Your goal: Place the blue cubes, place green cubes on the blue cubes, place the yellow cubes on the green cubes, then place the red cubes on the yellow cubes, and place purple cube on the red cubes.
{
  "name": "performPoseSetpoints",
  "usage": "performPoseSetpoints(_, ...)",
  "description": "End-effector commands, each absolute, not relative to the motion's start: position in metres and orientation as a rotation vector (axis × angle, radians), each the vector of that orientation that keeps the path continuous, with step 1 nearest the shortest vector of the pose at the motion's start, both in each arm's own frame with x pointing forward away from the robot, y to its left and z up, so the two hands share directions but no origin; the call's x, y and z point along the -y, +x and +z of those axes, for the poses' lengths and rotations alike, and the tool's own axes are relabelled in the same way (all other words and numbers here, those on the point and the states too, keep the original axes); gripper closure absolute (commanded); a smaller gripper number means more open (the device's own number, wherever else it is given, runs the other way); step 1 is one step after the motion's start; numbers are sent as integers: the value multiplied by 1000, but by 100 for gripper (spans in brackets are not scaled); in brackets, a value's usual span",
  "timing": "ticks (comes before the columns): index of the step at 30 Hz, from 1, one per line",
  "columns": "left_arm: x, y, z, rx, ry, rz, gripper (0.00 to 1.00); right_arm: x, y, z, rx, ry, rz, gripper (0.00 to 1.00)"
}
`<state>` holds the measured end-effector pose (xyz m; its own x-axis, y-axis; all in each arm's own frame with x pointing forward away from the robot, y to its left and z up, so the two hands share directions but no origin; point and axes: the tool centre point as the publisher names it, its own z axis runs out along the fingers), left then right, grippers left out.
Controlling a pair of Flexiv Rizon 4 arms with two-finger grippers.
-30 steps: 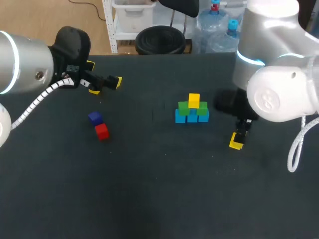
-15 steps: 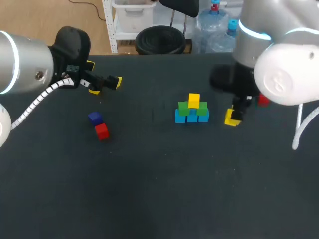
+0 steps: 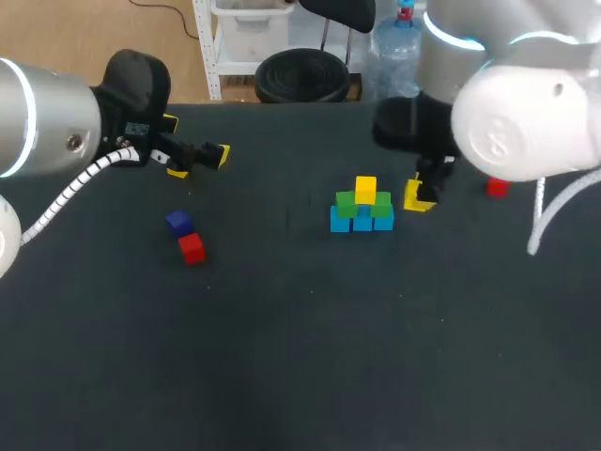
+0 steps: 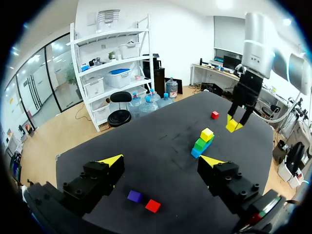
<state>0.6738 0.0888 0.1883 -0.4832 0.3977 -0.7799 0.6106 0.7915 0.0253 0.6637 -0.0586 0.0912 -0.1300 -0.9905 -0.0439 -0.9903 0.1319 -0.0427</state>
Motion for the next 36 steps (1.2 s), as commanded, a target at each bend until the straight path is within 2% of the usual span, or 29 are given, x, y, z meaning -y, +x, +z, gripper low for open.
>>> performPoseSetpoints(1, -88, 674, 187, -2139, 742, -324, 0, 43, 686, 90, -2340, -2070, -11, 100)
performPoseSetpoints(10, -88, 674, 187, -2139, 742, -324, 0, 30, 705, 86, -2317, -2140, -32, 100)
performPoseSetpoints(24, -88, 674, 187, -2139, 742, -324, 0, 45, 713, 71, -2330, -2156, -4, 100)
performPoseSetpoints(36, -88, 674, 187, -2139, 742, -324, 0, 39, 710, 69, -2293, -2169, 26, 100)
